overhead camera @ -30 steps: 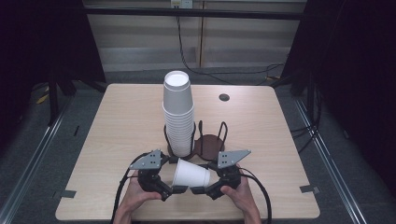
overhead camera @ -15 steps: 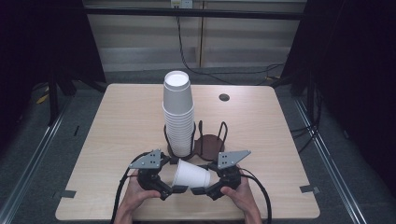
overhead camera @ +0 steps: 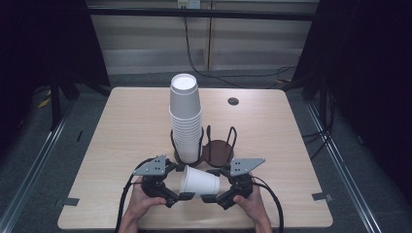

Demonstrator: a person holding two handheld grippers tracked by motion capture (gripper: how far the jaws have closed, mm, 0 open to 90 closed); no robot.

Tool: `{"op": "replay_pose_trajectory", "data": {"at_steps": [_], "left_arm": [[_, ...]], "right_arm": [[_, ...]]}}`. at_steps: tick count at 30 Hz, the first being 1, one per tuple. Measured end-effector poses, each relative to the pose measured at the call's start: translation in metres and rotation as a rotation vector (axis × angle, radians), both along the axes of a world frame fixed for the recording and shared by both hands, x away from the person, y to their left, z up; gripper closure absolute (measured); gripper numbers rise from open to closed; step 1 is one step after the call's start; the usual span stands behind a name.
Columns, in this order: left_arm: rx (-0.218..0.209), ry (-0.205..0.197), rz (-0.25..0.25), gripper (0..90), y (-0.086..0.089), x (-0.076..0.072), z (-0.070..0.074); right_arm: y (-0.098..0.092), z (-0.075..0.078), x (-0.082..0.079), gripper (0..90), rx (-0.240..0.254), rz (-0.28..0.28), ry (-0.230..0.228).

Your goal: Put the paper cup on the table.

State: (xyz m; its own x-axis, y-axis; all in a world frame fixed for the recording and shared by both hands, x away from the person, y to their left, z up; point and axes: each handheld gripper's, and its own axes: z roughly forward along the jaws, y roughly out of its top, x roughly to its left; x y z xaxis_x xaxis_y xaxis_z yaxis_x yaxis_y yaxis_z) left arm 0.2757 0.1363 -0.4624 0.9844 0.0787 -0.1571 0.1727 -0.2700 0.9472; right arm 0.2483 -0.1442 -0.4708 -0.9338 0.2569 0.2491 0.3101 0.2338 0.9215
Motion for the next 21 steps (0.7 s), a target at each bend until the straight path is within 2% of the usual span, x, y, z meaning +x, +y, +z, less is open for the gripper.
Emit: {"op": "replay_pose_trajectory", "data": {"at_steps": [10, 13, 17, 21], "left_arm": [[0.036, 0.013, 0.041, 10.5, 0.007, 0.003, 0.001], [0.048, 0.011, 0.063, 10.5, 0.01, 0.004, 0.003], [0.059, 0.002, 0.08, 10.5, 0.016, 0.004, 0.005], [0.059, 0.003, 0.09, 10.4, 0.021, 0.004, 0.007]], "right_arm": [[-0.012, -0.002, -0.006, 13.0, 0.044, -0.107, -0.03], [-0.015, -0.001, -0.008, 13.0, 0.048, -0.167, -0.044], [-0.021, -0.002, -0.012, 13.0, 0.055, -0.213, -0.073], [-0.027, -0.005, -0.015, 13.1, 0.046, -0.307, -0.128]]}}
